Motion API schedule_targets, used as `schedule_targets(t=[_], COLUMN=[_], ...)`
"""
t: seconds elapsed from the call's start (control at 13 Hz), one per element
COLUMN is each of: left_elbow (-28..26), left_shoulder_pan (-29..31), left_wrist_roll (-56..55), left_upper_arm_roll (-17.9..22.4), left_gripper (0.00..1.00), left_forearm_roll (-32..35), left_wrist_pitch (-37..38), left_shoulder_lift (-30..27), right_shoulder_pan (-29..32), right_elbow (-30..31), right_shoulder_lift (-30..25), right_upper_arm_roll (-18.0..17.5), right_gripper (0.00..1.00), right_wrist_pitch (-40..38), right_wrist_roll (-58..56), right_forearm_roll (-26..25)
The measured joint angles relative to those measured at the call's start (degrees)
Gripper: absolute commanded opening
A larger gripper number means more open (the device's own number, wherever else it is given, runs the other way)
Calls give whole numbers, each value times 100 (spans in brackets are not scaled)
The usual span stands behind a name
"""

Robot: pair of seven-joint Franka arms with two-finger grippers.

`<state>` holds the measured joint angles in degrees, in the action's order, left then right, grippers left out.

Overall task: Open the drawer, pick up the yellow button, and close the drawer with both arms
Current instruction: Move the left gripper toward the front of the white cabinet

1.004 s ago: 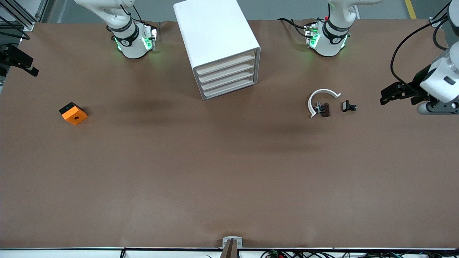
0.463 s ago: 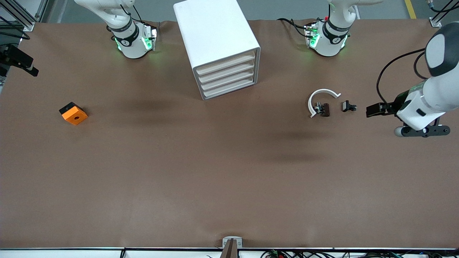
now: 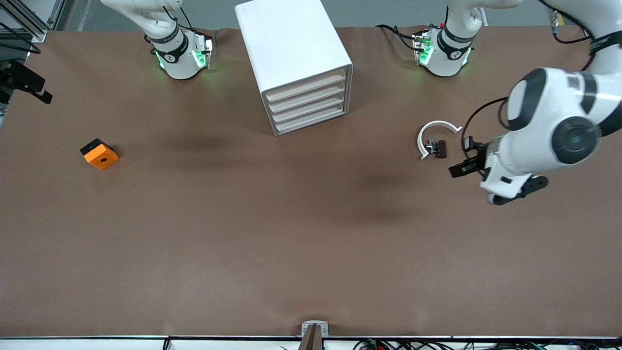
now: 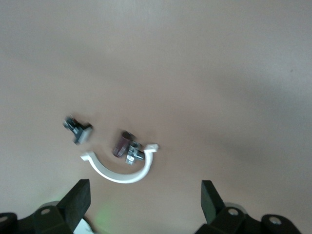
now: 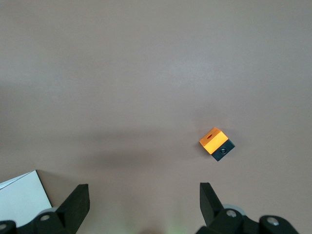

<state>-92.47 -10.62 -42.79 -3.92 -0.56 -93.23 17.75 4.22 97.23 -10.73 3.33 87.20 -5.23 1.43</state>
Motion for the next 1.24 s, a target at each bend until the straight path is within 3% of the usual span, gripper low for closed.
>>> schedule_targets(t=[0.23,0.62,1.24], left_elbow=[441,1131,1320], left_shoulder_pan=[-207,-212,-225], left_wrist_roll=[-2093,-3914,-6918], left_upper_arm_roll=[-304,-712,-804], left_gripper=[100,100,100], left_forearm_roll=[-379,-1453,-3455], left_wrist_pitch=[129,421,1481], left_shoulder_lift=[665,1595,2157], right_shoulder_pan=[0,0,0], right_elbow=[1,2,1], right_shoulder_lift=[0,0,0], right_upper_arm_roll=[0,-1,-1], right_gripper=[100,100,100], right_wrist_pitch=[0,0,0], right_wrist_roll=[0,0,0], right_forearm_roll=[0,0,0])
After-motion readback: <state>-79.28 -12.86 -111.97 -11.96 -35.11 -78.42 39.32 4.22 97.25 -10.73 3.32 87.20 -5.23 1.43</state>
